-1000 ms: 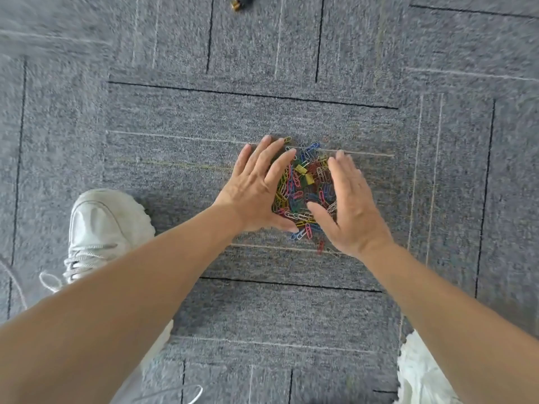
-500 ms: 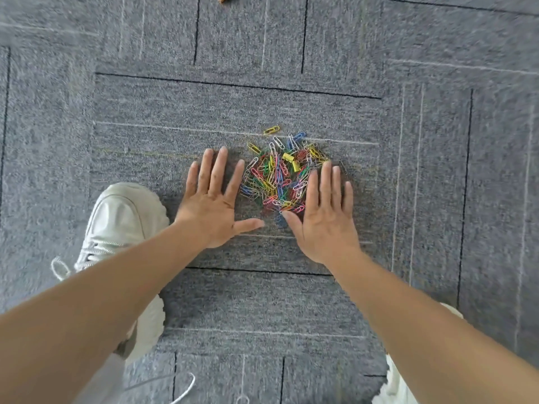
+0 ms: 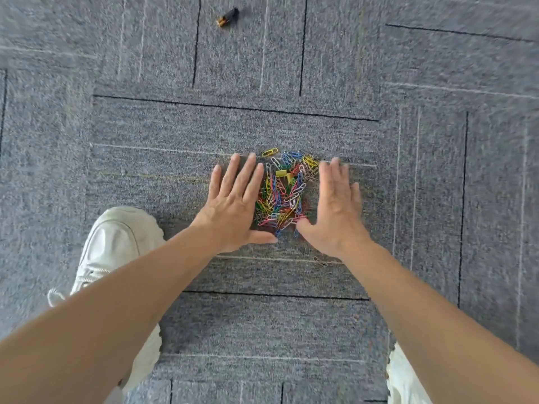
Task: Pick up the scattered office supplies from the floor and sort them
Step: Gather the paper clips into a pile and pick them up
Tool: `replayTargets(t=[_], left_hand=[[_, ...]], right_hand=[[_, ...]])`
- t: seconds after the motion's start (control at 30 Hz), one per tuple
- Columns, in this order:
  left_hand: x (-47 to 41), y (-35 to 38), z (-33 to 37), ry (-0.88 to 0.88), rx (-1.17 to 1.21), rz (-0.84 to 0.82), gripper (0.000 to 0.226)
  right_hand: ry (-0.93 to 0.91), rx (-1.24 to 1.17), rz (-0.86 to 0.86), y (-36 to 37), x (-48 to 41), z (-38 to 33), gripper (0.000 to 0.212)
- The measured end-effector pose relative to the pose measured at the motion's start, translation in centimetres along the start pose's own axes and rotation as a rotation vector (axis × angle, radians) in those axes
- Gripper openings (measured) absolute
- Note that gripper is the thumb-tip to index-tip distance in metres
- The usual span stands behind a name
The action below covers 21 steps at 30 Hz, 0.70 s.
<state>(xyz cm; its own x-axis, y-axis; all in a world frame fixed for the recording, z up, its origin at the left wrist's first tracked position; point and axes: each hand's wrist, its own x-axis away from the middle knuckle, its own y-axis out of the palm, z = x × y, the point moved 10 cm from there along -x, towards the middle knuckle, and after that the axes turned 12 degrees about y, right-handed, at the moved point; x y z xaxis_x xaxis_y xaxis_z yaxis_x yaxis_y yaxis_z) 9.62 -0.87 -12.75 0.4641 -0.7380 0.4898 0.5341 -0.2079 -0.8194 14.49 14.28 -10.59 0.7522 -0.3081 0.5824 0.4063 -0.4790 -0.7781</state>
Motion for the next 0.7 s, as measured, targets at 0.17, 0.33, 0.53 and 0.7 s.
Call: replayTargets(t=[0.17,0.33,0.53,0.7], left_hand=[[-0.3,0.4,1.6,-0.005,-0.005,0.042,0.136],[-1.6,-1.2,1.7,-0.054,0.014,0.066,0.151],[-3.7,-2.4,2.1,0.027,-0.001,0.078,0.151],[-2.4,-4.9,0.7,0.088,0.273,0.278,0.095]], right_hand=[[-0.161,-0.32,-0.013,-1.8,0.1,-4.0,0.066],[-0.103,-0.464,0.053,-4.9,-2.0,-2.0,0.051],[-0.025,-0.436,0.302,-6.5,-0.9,2.2,0.033],[-0.084,0.11,-0.137,0.9,3.5,3.1,0.038]])
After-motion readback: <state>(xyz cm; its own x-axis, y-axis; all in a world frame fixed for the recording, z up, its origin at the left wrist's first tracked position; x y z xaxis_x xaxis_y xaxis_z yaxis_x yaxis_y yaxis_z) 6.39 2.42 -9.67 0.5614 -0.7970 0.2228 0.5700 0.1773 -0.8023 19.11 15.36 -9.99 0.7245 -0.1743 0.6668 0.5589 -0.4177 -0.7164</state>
